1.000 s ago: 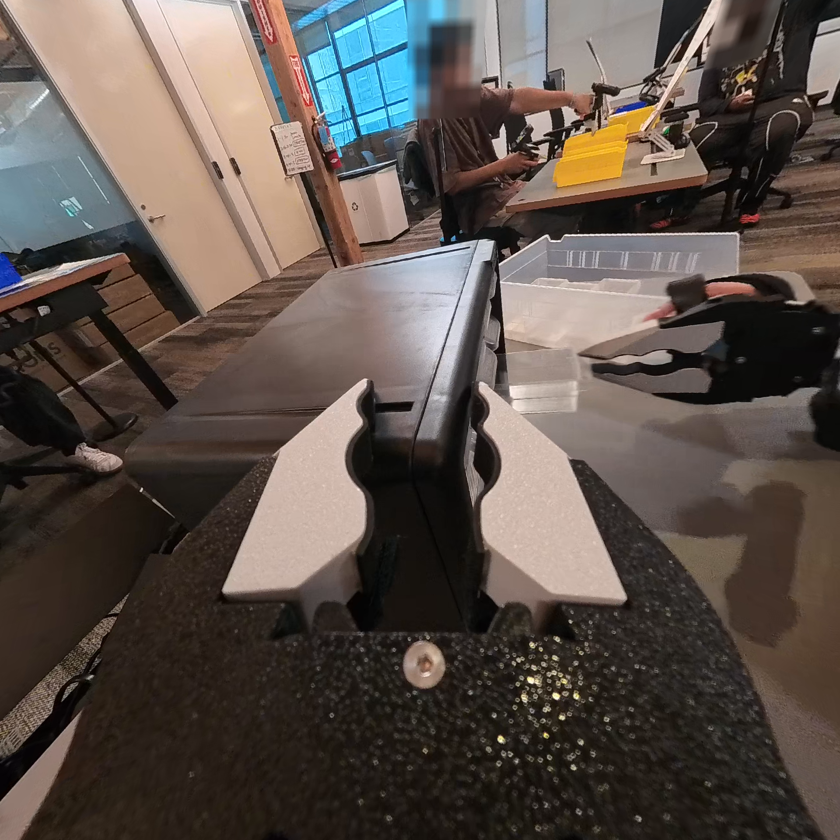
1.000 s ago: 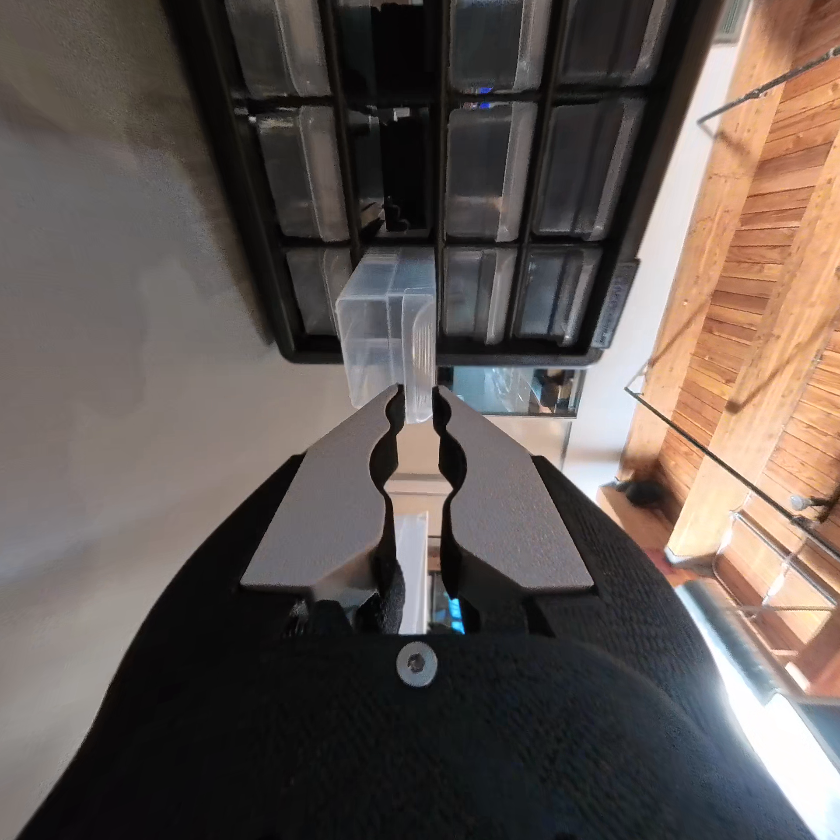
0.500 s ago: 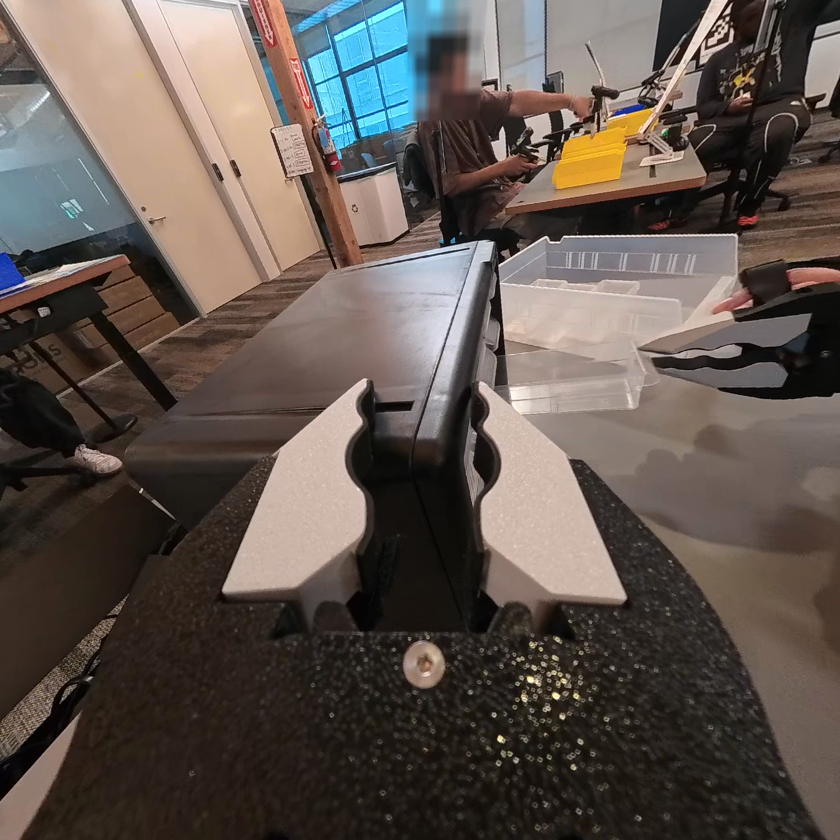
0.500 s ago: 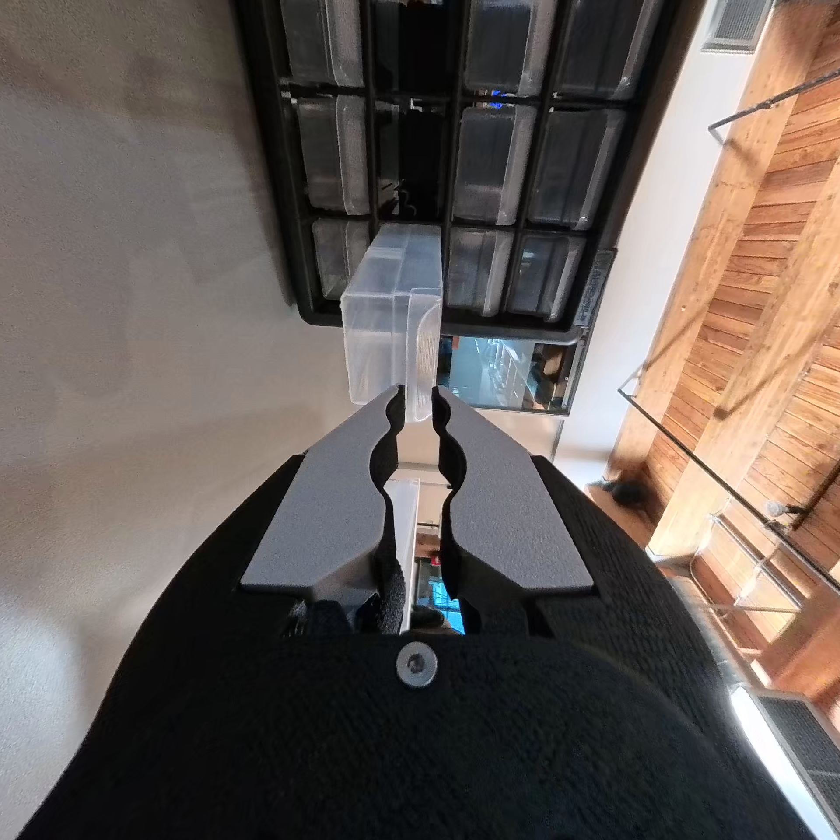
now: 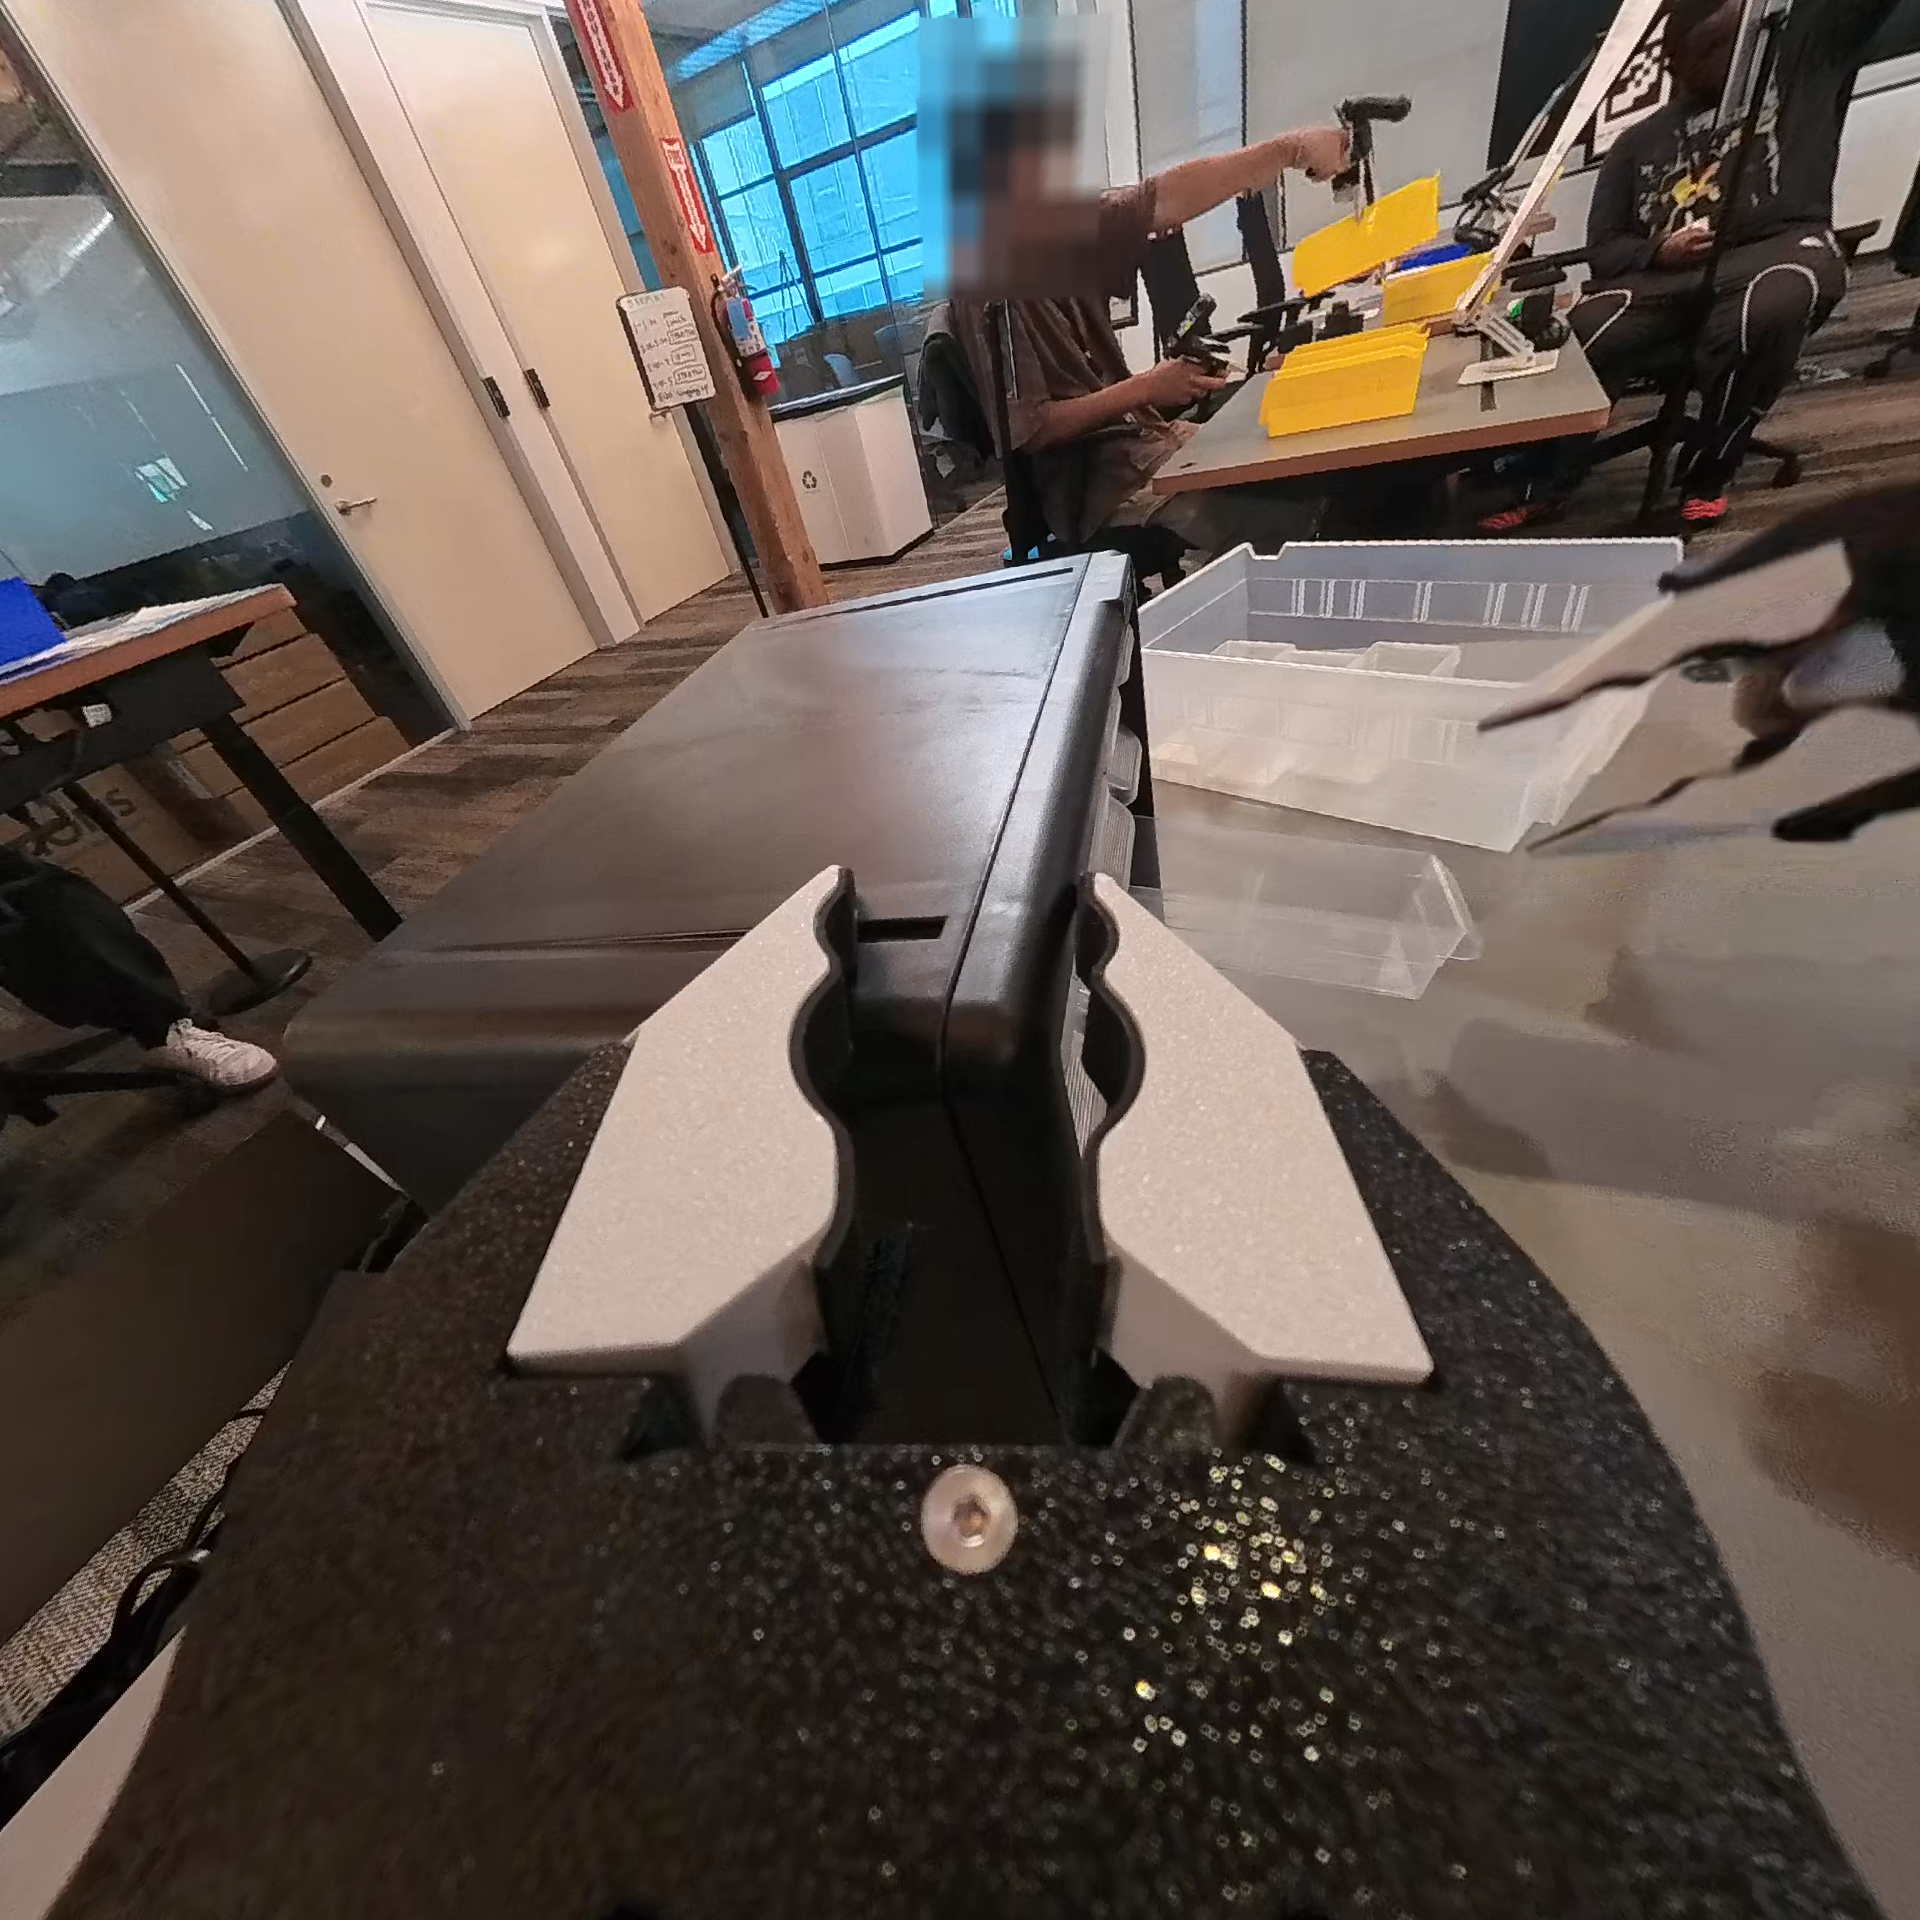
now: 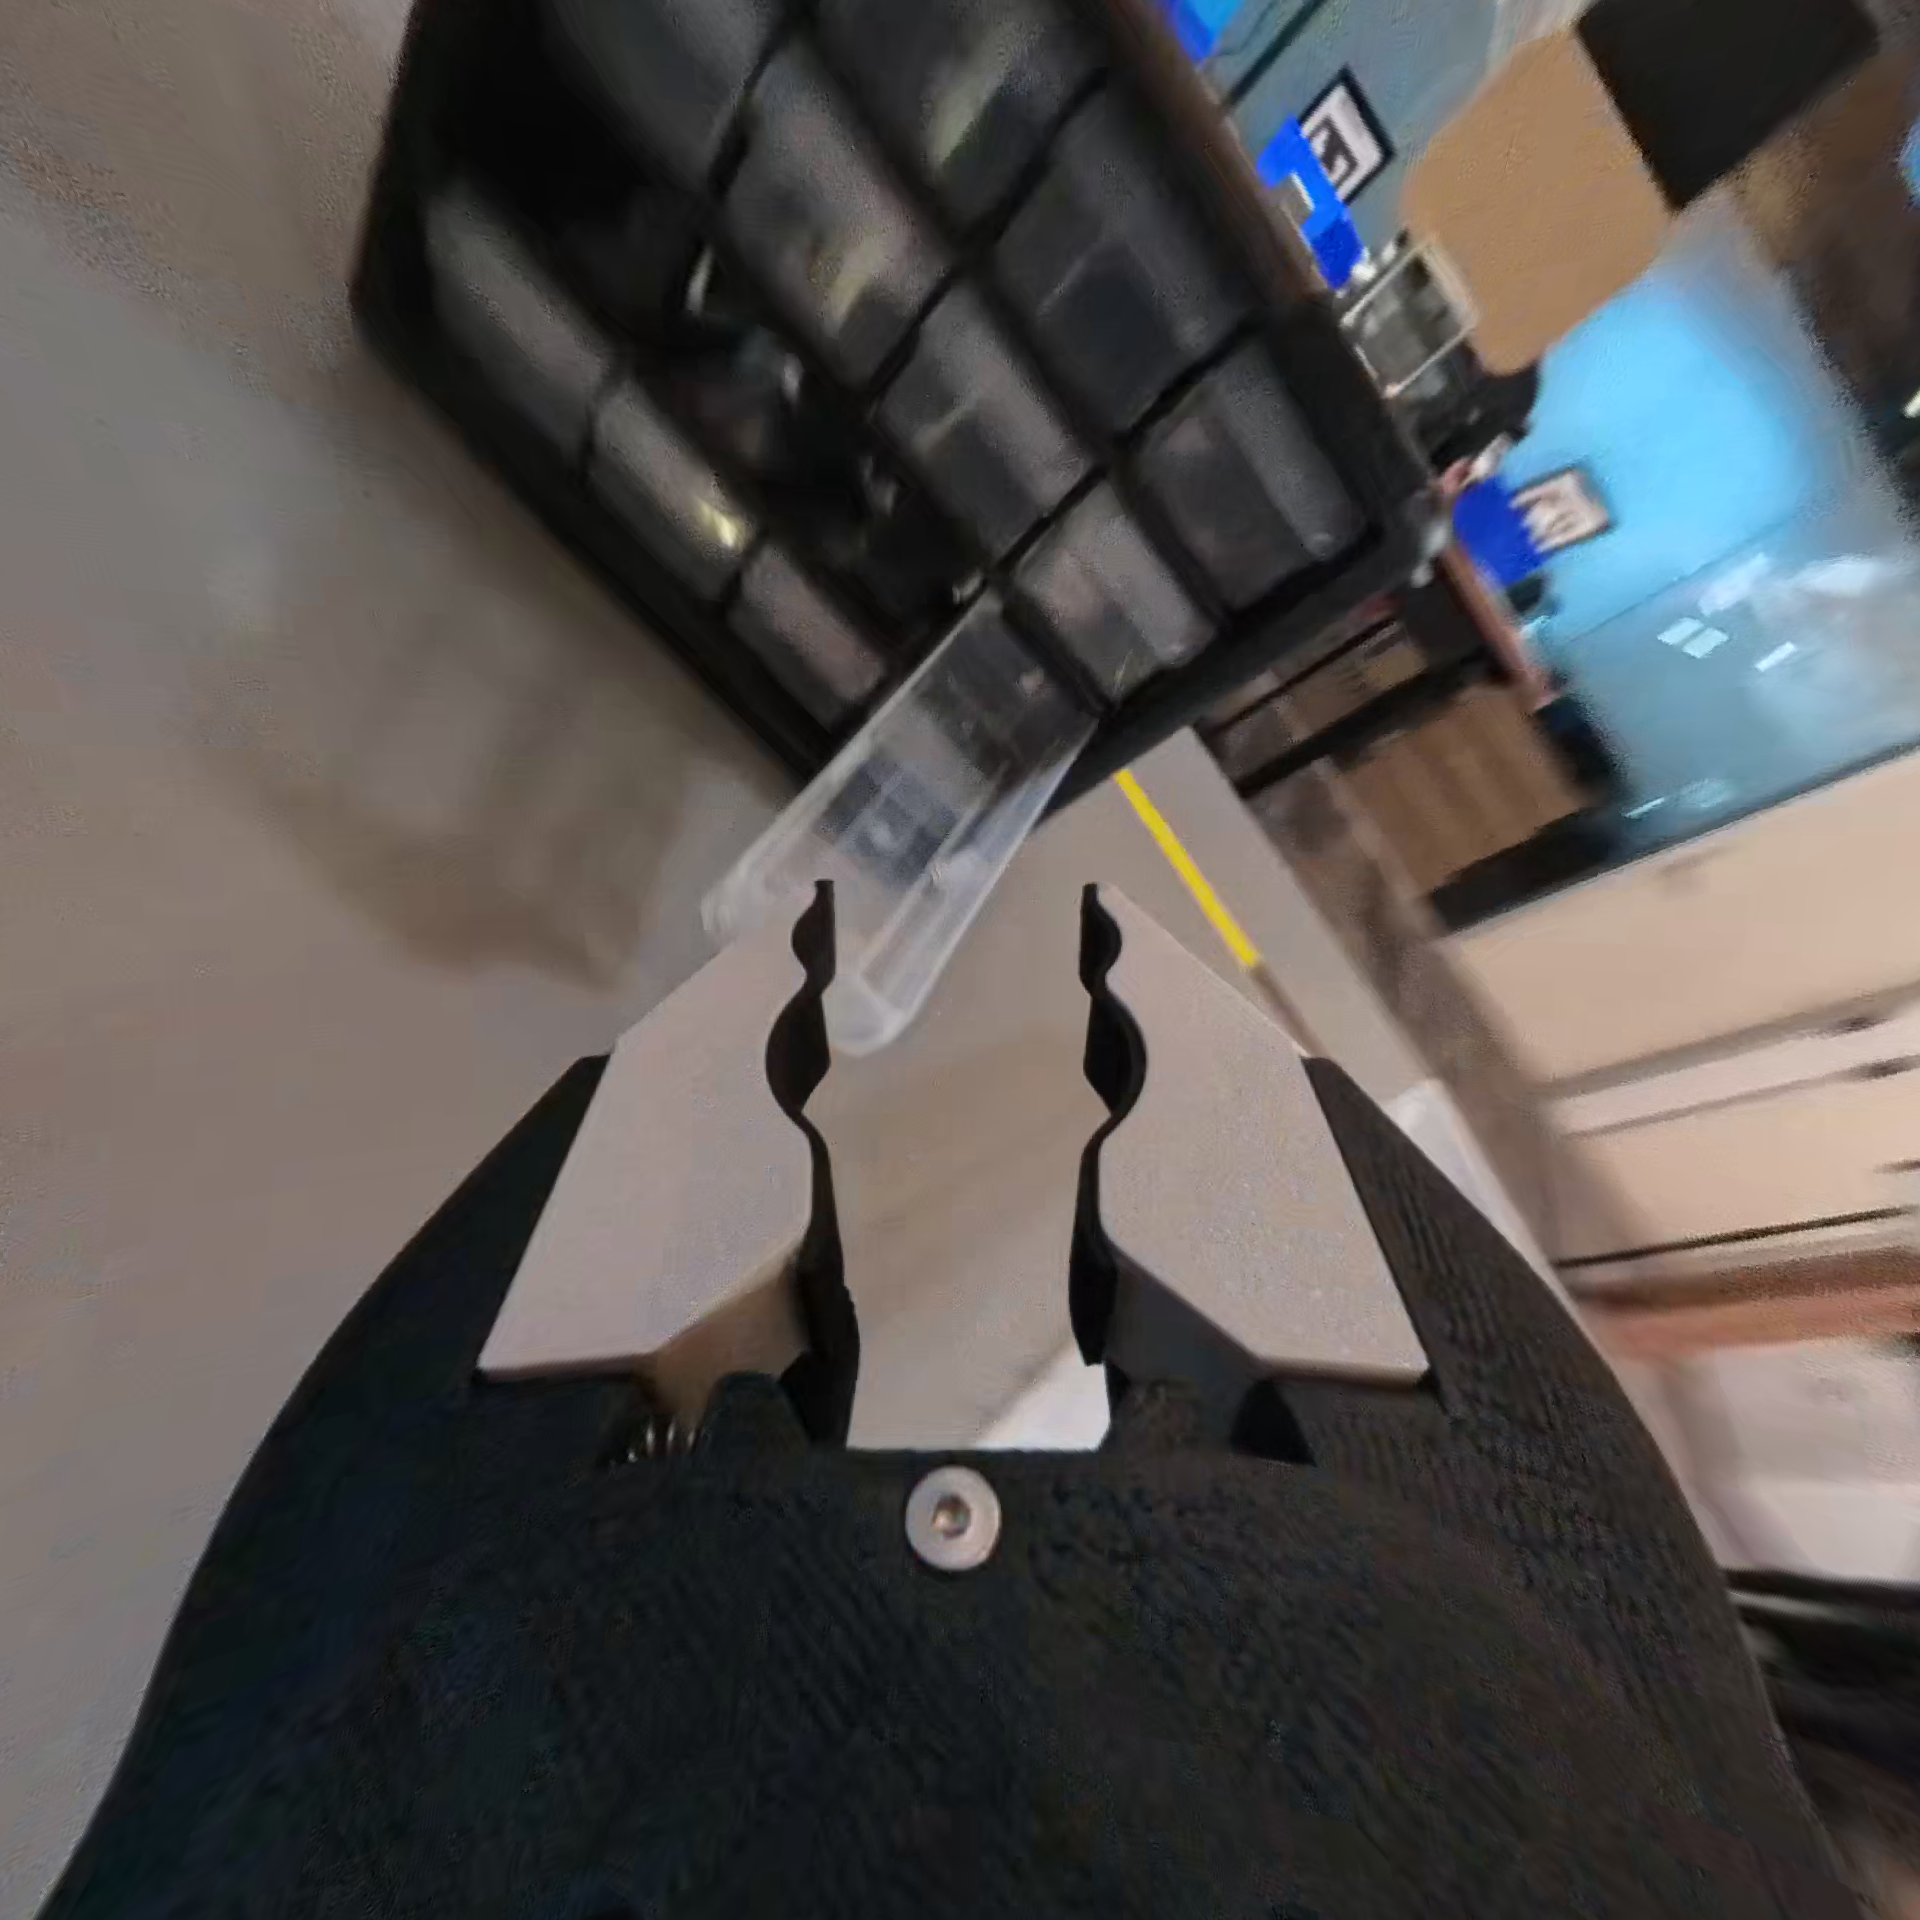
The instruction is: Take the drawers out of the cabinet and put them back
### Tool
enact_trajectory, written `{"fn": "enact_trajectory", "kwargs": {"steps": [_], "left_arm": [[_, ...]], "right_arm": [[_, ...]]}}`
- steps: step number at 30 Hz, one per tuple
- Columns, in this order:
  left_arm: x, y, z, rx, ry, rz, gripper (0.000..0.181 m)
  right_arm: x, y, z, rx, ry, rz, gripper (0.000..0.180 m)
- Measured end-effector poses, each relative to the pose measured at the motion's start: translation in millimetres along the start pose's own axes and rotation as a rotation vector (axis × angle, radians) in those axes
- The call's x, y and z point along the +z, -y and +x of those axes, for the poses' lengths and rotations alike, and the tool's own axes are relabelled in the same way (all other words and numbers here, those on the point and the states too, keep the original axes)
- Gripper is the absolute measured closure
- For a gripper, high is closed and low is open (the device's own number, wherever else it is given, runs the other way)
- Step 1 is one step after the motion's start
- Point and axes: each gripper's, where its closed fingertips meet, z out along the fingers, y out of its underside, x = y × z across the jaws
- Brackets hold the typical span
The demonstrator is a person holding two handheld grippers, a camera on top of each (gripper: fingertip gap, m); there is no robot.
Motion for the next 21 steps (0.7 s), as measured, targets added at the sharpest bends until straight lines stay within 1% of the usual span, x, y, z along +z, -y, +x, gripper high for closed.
{"fn": "enact_trajectory", "kwargs": {"steps": [2, 4, 6, 9, 12, 13, 15, 17, 21], "left_arm": [[0, 0, 0, -0.001, 0.0, 0.0, 0.141], [0, 0, 0, -0.001, 0.0, -0.001, 0.141], [0, 0, 0, -0.002, 0.0, -0.002, 0.141], [0, 0, 0, -0.003, 0.0, -0.005, 0.141], [0, 0, 0, -0.002, 0.0, -0.006, 0.141], [0, 0, 0, -0.001, 0.0, -0.006, 0.141], [0, 0, 0, -0.001, 0.001, -0.005, 0.14], [0, 0, 0, -0.001, 0.001, -0.004, 0.14], [0, 0, 0, -0.002, 0.001, -0.005, 0.14]], "right_arm": [[4, 18, 8, 0.236, 0.07, 0.023, 0.133], [19, 24, 5, 0.365, 0.136, -0.042, 0.131], [40, 24, -3, 0.415, 0.178, -0.126, 0.131], [69, 14, -14, 0.453, 0.215, -0.281, 0.13], [91, 3, -30, 0.536, 0.287, -0.428, 0.13], [95, -4, -36, 0.55, 0.306, -0.483, 0.134], [98, -12, -44, 0.534, 0.324, -0.549, 0.169], [95, -16, -41, 0.491, 0.271, -0.56, 0.176], [81, -11, -37, 0.509, 0.233, -0.526, 0.178]]}}
